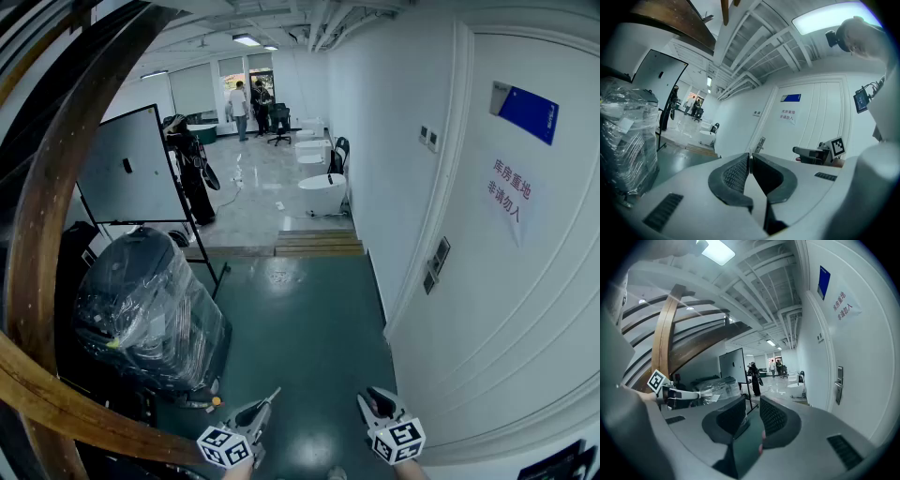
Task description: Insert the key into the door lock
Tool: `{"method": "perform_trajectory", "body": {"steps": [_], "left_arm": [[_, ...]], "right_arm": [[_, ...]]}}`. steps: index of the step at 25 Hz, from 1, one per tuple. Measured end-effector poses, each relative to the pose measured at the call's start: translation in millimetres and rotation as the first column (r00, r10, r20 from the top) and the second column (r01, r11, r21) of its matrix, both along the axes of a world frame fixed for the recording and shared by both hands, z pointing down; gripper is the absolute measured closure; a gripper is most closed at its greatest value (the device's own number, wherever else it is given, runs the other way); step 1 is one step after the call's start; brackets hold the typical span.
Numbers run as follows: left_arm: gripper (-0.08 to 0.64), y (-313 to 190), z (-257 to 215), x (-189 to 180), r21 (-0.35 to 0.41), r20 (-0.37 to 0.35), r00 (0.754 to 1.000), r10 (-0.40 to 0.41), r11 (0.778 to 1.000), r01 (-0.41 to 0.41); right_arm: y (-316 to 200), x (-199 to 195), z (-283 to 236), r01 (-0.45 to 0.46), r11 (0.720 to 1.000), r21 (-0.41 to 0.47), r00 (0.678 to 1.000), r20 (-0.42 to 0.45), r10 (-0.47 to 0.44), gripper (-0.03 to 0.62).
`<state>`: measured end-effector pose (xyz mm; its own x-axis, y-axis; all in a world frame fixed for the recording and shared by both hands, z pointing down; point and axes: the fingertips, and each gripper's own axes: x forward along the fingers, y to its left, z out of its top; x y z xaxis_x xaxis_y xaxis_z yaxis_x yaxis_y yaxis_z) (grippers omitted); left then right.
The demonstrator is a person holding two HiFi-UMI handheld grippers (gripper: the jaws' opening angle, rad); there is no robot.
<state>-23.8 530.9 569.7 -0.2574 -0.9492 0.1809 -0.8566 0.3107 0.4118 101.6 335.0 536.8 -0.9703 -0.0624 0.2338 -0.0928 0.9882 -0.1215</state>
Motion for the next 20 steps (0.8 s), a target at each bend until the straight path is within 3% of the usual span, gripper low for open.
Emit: {"method": "perform_trajectory", "body": {"steps": [7,13,20], "left_arm": [[0.529,-32,0,9,0.020,0.017,0.999,0.041,0.999,-0.041],[0.529,-41,1,15,-0.001,-0.002,0.999,0.039,0.999,-0.039],[0.529,-50,1,19,-0.006,-0.015,0.999,0.031,0.999,-0.031]], "right_arm": [[-17,5,-2,-0.014,1.000,0.000,1.000,0.013,0.014,0.500],[-23,9,-11,0.012,0.997,-0.074,0.997,0.079,-0.007,0.495],[-29,13,-13,0.026,0.998,-0.055,0.997,0.079,-0.022,0.495]]}}
